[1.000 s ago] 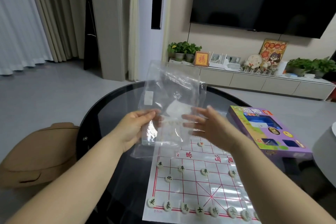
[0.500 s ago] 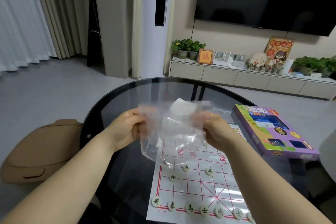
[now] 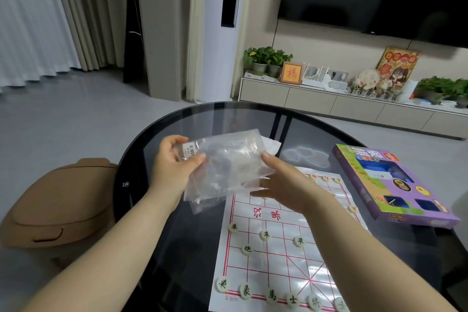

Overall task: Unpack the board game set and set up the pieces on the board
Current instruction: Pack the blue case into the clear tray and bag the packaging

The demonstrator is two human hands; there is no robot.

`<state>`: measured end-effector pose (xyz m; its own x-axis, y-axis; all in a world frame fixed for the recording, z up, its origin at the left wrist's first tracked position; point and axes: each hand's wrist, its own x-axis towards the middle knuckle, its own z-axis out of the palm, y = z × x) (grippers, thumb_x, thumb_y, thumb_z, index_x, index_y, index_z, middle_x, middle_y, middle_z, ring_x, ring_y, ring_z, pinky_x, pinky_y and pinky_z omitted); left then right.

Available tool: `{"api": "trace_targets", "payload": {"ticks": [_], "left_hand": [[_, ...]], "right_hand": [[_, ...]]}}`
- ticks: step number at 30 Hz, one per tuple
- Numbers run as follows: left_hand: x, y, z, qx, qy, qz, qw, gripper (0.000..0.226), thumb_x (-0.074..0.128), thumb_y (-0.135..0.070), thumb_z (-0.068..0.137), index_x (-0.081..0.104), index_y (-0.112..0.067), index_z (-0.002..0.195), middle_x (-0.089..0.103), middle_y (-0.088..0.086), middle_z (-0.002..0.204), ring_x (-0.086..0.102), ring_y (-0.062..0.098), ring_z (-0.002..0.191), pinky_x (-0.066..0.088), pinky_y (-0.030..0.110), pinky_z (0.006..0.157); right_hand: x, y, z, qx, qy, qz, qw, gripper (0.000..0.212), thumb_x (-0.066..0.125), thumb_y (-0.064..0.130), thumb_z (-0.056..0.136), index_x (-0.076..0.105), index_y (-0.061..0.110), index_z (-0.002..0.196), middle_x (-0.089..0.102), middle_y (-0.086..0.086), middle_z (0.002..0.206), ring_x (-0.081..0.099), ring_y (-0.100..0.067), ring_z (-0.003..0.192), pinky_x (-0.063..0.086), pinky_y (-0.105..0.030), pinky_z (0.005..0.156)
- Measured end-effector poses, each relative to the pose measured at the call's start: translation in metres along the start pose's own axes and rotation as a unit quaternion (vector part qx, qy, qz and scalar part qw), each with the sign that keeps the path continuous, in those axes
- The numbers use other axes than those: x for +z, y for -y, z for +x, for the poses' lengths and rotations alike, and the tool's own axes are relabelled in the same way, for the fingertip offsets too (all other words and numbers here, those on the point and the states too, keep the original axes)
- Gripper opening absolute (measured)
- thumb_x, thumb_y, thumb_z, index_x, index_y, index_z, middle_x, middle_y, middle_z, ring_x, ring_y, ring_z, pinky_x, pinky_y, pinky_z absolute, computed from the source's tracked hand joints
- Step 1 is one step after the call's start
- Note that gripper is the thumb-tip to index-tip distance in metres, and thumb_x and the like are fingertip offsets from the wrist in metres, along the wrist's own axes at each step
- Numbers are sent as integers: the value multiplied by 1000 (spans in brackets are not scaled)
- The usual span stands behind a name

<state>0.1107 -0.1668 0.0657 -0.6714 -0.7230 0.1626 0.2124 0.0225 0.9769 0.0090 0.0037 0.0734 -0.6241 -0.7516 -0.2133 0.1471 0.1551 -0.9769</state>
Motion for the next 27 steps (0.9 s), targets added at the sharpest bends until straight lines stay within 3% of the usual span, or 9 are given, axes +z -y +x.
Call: {"api": "trace_targets", "payload": {"ticks": [4,6,9,12,15,17,20,23,27], "left_hand": [[3,6,-6,5,-47,-62,997,41,63,6,77,44,-29,86,54,-5,88,58,8,73,54,20,62],[1,12,-6,0,-40,-11,999,39,64,4,77,46,-29,88,54,-5,86,57,8,71,51,16,58],[-9,10,-2,-80,77,8,994,29,62,-1,80,53,-27,92,60,0,88,60,13,72,49,20,57],[-29,-1,5,-148,212,28,966,23,58,-17,80,59,-18,103,67,0,83,65,13,67,52,20,53],[-30,-7,6,-143,281,123,941,13,61,-17,80,64,-20,93,72,-4,72,67,9,63,52,21,55],[-21,-4,4,-123,266,171,941,6,64,-11,81,67,-16,83,70,-2,71,64,10,64,51,27,65],[-10,4,4,-109,168,136,970,11,63,-8,82,66,-15,74,65,6,74,58,20,71,47,34,71],[-10,13,4,-112,115,108,981,16,57,-9,86,63,-17,75,65,1,74,59,18,73,47,35,73],[-16,17,6,-157,152,15,976,22,45,-8,92,62,-20,86,66,3,76,62,18,68,50,33,64]], "right_hand": [[10,-2,8,-4,32,9,999,66,60,58,68,50,21,122,60,-4,120,60,-23,109,45,-37,97],[14,-3,13,-6,19,15,1000,64,66,36,73,44,13,128,59,-9,117,61,-24,103,50,-32,87],[15,3,14,-11,-37,-8,999,37,53,-2,84,47,5,120,60,-9,93,60,-19,75,51,-23,65],[10,10,14,7,-18,-81,997,32,51,-9,83,52,10,108,58,-6,84,55,-18,69,48,-29,71],[12,15,16,12,-5,-97,995,38,54,-8,82,51,6,118,56,-11,82,53,-20,68,45,-32,72],[16,14,20,10,-14,-49,999,48,57,-3,83,45,8,127,57,-10,87,56,-19,69,47,-31,73],[18,10,23,36,10,0,999,49,66,12,80,46,9,125,63,-9,101,64,-22,80,55,-33,77],[22,3,17,70,54,-76,993,13,59,7,84,59,8,97,68,-2,75,63,-16,59,56,-25,56],[18,-3,24,31,-15,-1,999,15,48,-7,87,61,1,88,61,-9,64,57,-12,41,46,-19,38]]}}
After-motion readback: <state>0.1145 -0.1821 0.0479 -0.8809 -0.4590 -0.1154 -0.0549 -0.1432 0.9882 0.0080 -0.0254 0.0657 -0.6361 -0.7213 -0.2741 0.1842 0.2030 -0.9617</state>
